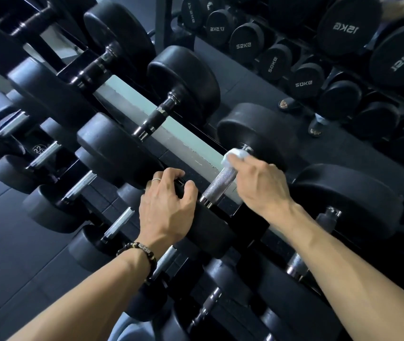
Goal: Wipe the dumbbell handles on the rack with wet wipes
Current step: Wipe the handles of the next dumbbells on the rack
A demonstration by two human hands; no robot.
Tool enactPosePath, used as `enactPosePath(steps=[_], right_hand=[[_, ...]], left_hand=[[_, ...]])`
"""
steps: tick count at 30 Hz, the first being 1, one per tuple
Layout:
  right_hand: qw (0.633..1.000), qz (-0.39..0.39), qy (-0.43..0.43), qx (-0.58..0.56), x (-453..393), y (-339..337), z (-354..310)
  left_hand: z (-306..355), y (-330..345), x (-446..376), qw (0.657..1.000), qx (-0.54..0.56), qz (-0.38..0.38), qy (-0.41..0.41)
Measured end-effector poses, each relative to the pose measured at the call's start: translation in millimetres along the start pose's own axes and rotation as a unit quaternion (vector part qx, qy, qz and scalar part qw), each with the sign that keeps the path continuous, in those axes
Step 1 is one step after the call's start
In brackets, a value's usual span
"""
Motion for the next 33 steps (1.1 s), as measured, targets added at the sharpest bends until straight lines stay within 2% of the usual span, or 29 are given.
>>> enactPosePath(steps=[2,5,7,10,12,16,17,20,25,30,33], right_hand=[[0.998,-0.022,0.036,0.044,-5.1,-4.3,-3.3],[0.987,-0.110,-0.092,0.067,10.1,-1.4,-32.6],[0.980,-0.129,-0.120,0.096,9.4,-6.2,-33.8],[0.978,-0.077,-0.001,0.191,-19.8,-16.8,-12.9],[0.970,-0.099,0.036,0.220,-23.2,-11.6,-17.6],[0.965,-0.159,-0.076,0.195,-4.4,-0.4,-42.1],[0.965,-0.151,-0.073,0.201,-9.2,-2.6,-36.1],[0.964,-0.126,0.015,0.234,-29.3,-18.2,-18.2],[0.970,-0.177,-0.097,0.132,1.2,-10.5,-41.0],[0.958,-0.034,-0.136,0.248,-4.2,-6.7,-28.6],[0.957,-0.049,-0.209,0.193,11.4,1.8,-34.1]], left_hand=[[0.7,-0.6,-0.3,1.000,0.002,0.000,-0.001],[1.0,-1.5,0.2,1.000,0.000,-0.002,0.000],[0.6,-1.1,0.2,1.000,0.001,-0.003,0.000],[-0.2,-1.3,0.5,1.000,0.007,0.000,-0.002],[-0.4,-1.7,0.4,1.000,0.011,0.004,-0.001],[1.1,-1.2,-0.1,1.000,0.015,0.007,0.001],[1.7,-1.3,0.0,1.000,0.015,0.007,0.001],[1.5,-1.5,0.8,1.000,0.015,0.003,0.000],[2.7,-2.0,0.6,1.000,0.012,0.002,0.005],[2.2,-2.2,1.6,1.000,0.018,0.002,0.001],[2.7,-2.4,2.0,1.000,0.018,0.003,-0.001]])
Point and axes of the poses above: each hand's wrist, its own x-axis away from the middle knuckle, its own y-axis out of the palm, z = x × y, the point moved 5 cm from there along -x, towards the middle knuckle, and after that the axes turned 4 degrees about y, right-handed, at the moved point
